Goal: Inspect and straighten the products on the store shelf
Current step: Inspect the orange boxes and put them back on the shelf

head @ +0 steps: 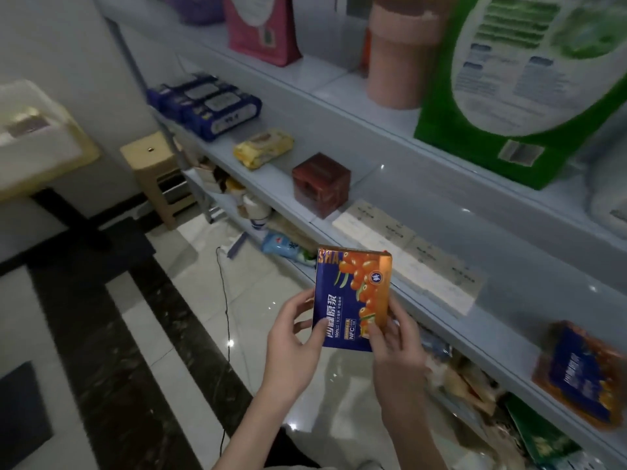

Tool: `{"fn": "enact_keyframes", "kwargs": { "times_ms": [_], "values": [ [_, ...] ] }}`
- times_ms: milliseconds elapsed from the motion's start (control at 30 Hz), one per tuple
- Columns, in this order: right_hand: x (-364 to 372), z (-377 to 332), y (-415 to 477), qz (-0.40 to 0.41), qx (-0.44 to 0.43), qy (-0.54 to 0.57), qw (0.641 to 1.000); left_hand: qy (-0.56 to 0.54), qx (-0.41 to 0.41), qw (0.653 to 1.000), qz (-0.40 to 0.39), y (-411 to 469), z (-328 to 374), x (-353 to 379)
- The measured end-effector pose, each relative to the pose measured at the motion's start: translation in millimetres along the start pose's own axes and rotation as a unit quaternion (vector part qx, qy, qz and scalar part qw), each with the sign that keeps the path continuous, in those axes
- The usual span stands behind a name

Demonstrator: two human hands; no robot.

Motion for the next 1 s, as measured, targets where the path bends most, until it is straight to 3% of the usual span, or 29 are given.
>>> {"fn": "enact_keyframes", "kwargs": {
  "times_ms": [467,1000],
  "values": [
    [285,32,44,-0.145,-0.018,-0.089,0.985,-0.079,-0.061,0.988,0.115,131,-13,-237],
    [611,72,188,-0.358,-0.024,-0.053,0.932,-0.135,-0.068,0.94,0.307,333,17,-425]
  ]
}}
Point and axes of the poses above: each hand's wrist, its own y-axis towards the middle knuckle, its own x-axis out of the palm, z = x × y, the point moved 10 cm from there along y, towards the middle knuckle, and after that the axes turned 13 degrees about -x, right-handed, at the moved point
